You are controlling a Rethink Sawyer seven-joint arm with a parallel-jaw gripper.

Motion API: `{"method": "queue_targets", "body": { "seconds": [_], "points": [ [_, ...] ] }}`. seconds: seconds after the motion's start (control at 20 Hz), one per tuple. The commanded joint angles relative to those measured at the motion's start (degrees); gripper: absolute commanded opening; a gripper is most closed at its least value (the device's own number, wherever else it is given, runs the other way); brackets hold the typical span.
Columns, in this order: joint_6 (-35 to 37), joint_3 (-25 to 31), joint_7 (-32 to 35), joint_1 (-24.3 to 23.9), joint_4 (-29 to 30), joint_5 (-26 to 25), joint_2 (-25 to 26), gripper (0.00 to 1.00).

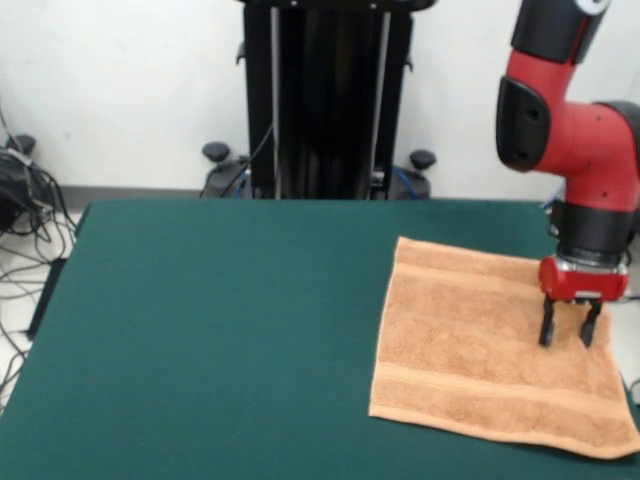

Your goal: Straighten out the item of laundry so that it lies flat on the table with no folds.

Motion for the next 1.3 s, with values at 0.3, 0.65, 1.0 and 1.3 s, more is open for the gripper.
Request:
{"method": "queue_targets", "body": {
  "seconds": [0.3, 0.65, 1.0, 1.3],
  "points": [
    [-2.0, 6.8, 16.1, -5.0, 14.5, -0.3, -3.7, 1.0],
    [0.0, 10.5, 15.1, -8.8, 23.5, -3.1, -12.6, 1.0],
    [-1.5, 13.5, 14.1, -11.1, 24.8, -3.7, -13.4, 1.0],
    [-4.4, 15.3, 14.4, -11.0, 24.2, -3.0, -12.1, 1.0]
  ]
}}
